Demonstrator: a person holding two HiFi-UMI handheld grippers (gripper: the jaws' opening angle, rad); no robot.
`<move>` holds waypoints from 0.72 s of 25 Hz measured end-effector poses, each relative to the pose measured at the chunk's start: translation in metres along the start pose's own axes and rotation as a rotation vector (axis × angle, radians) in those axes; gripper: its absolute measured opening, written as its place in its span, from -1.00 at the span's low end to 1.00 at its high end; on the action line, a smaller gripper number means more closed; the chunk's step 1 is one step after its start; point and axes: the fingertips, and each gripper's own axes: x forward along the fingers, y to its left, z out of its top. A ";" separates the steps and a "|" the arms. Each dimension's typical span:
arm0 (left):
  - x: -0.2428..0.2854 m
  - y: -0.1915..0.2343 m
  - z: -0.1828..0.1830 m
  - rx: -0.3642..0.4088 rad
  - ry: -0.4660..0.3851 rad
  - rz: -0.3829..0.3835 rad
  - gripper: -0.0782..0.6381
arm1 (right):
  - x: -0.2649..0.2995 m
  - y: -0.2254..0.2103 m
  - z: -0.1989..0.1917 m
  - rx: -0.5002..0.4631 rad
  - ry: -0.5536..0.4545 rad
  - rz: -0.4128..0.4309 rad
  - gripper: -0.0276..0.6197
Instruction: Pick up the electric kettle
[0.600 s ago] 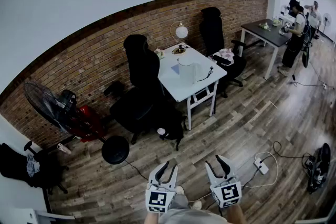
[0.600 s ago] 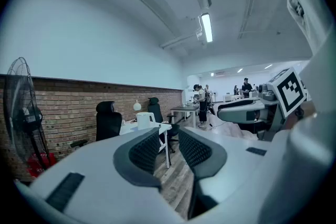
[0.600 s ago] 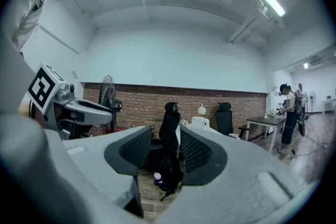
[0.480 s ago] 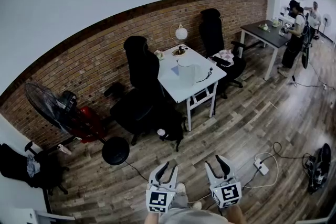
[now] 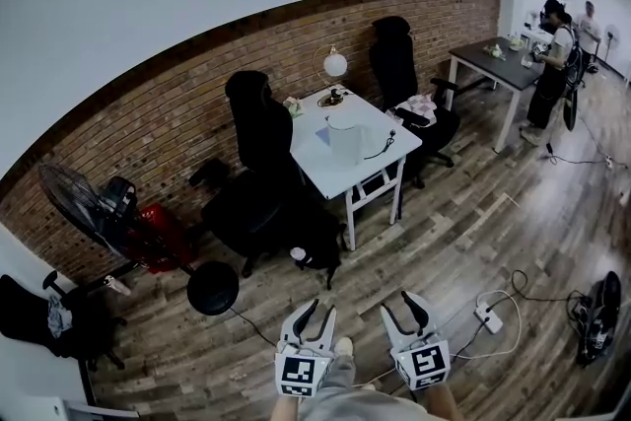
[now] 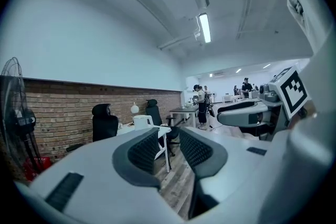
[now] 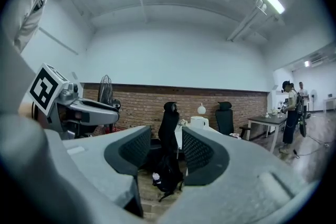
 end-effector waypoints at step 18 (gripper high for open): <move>0.124 0.080 0.015 -0.012 0.014 -0.057 -0.34 | 0.129 -0.053 0.017 0.012 0.045 -0.026 -0.37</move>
